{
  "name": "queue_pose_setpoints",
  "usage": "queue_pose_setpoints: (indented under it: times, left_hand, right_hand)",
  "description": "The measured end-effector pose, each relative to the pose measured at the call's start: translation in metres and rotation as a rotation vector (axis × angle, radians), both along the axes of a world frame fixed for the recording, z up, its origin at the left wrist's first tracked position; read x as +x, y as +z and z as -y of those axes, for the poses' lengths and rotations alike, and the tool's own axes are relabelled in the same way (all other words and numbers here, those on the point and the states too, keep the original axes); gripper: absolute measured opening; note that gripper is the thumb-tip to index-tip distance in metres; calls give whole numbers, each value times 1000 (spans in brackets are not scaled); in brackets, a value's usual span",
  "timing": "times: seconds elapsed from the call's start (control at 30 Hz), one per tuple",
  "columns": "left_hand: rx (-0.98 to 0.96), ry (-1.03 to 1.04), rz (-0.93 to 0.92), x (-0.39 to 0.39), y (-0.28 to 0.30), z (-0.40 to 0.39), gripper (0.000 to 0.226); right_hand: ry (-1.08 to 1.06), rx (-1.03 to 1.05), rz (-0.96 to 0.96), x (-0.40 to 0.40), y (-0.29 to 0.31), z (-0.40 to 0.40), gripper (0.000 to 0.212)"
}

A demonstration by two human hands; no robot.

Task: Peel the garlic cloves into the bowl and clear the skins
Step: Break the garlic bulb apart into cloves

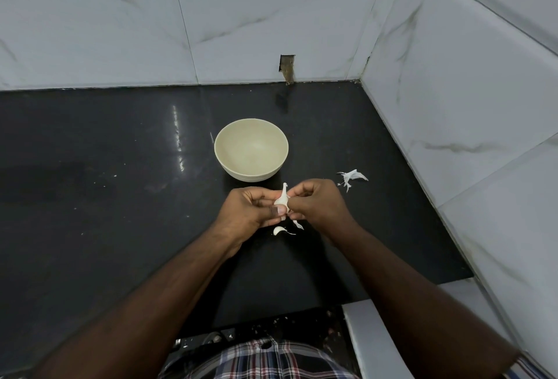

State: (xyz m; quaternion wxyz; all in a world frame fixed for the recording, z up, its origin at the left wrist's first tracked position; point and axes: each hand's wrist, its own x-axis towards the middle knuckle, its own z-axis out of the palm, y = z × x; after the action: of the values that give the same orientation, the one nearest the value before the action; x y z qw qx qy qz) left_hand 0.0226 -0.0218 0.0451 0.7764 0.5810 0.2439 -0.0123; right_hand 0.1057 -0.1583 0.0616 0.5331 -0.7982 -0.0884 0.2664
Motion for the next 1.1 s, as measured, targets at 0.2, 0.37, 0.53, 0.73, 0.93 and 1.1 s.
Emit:
queue_pose_setpoints:
  times: [0.2,0.37,0.53,0.73,0.93,1.1]
  left_hand:
    - [-122,-27,-26,-2,-3,-8,26]
    - [-114,-43,-72,-1,0,-4,23]
    - [-17,-15,-92,2,-4,-3,21]
    - [-59,7,-86,0,-3,-8,19]
    - [-47,1,-74,-3,-4,-8,20]
    - [15,11,-38,-2,-4,-6,15]
  right_hand:
    - [65,95,-170,2,-2,6,19]
    - [66,99,-184,4,-5,10,17]
    - [78,-24,-60,11,-10,13,14]
    - [241,-341,255,17,-16,19,15]
    - [206,-227,267,12,-11,15,22]
    - [107,80,-42,-2,-11,4,24]
